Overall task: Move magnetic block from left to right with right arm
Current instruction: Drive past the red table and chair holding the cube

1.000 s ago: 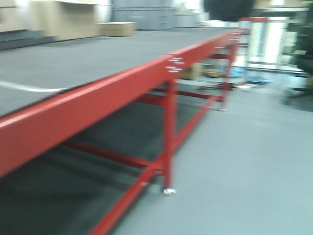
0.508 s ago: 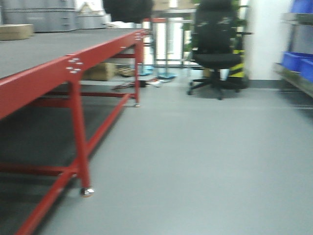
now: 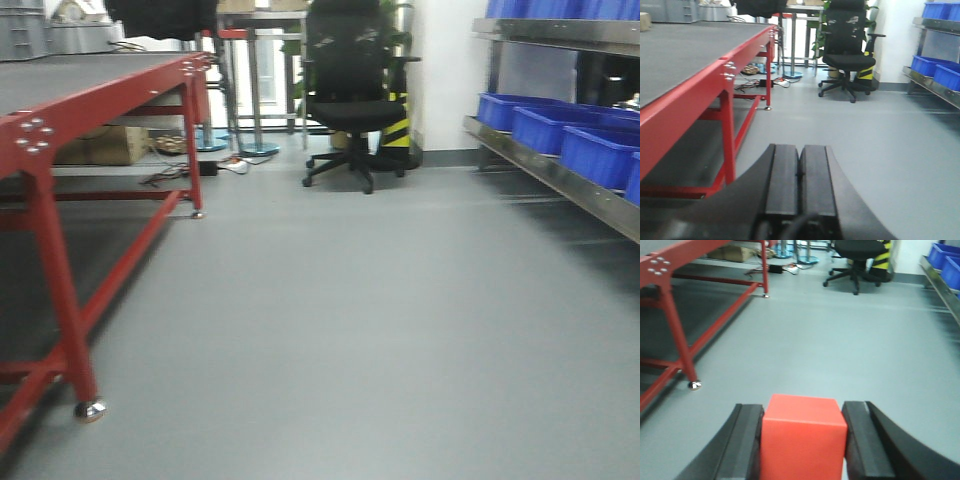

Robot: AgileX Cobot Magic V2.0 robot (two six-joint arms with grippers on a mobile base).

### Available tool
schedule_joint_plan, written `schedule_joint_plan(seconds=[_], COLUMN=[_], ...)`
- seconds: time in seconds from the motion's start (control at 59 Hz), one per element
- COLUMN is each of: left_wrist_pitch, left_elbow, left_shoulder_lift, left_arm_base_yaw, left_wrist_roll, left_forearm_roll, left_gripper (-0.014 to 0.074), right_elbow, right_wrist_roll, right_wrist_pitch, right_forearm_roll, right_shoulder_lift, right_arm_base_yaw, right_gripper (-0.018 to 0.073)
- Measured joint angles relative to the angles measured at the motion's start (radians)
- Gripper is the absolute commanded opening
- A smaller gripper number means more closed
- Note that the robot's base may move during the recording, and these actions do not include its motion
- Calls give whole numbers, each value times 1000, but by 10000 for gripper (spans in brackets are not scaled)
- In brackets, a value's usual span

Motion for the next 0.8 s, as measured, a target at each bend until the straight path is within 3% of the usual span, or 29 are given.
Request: schedule_joint_plan(seconds=[0.797], left_wrist_pitch=[0], left_elbow=[0], left_shoulder_lift=[0], left_arm_base_yaw=[4], left_wrist_roll=[0], left_forearm_roll=[0], left_gripper=[-126], right_elbow=[0], right_wrist_roll=[0], right_wrist_pitch=[0], right_forearm_roll=[0], right_shoulder_lift=[0], right_arm_base_yaw=[-1], right_gripper=[216])
